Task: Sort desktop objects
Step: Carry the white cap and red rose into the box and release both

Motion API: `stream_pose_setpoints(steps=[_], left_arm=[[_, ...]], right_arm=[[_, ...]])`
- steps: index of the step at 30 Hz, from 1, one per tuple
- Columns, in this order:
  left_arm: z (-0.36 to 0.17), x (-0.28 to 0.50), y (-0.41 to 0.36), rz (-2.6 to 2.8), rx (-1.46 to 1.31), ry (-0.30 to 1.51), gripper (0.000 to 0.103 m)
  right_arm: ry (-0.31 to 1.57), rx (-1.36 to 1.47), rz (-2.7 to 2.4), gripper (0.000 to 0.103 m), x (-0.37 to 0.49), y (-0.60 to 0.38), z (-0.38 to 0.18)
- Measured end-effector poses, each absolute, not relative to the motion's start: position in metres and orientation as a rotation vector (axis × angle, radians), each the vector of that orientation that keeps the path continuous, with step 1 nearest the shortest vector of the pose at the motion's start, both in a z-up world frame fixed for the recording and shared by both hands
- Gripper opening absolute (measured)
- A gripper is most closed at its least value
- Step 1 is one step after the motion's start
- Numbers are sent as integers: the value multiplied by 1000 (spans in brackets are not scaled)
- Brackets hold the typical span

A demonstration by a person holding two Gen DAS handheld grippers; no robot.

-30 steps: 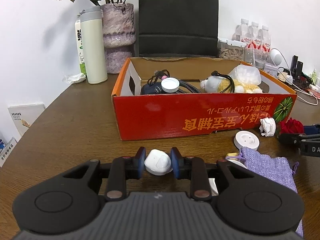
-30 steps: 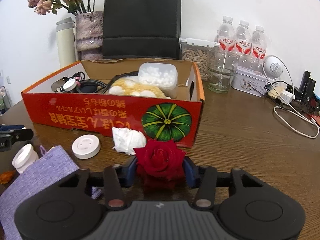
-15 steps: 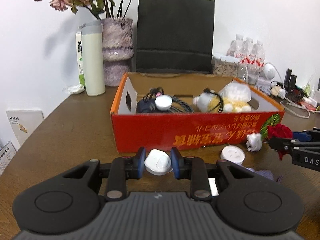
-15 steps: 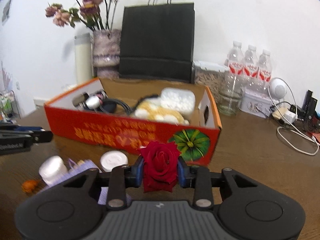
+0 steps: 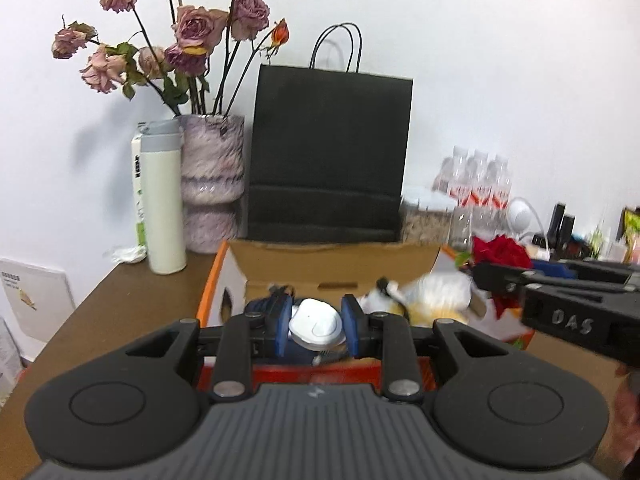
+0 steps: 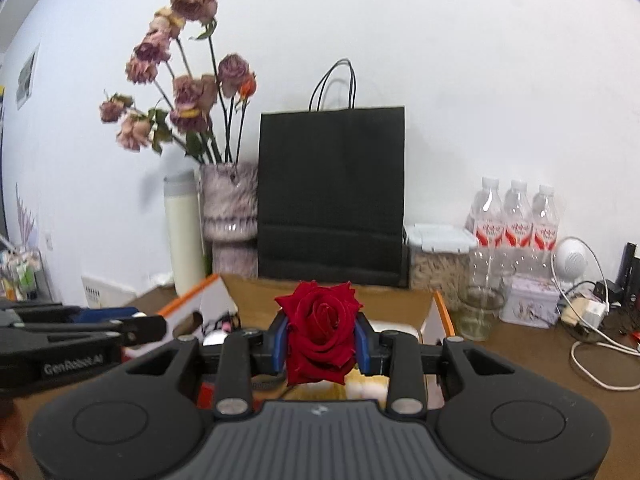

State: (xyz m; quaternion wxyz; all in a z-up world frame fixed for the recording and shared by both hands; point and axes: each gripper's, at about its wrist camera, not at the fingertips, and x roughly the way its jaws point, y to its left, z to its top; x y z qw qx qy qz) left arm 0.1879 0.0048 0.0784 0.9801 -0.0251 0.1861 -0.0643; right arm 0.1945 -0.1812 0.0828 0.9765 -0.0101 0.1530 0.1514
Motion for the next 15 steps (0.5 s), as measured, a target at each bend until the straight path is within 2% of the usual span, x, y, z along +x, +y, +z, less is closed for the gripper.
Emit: stream_pose_setpoints(steps=[15], left_arm=[[62, 271, -5, -86, -67, 389, 28]], right_arm=[[362, -10, 320, 31, 273, -166, 55]])
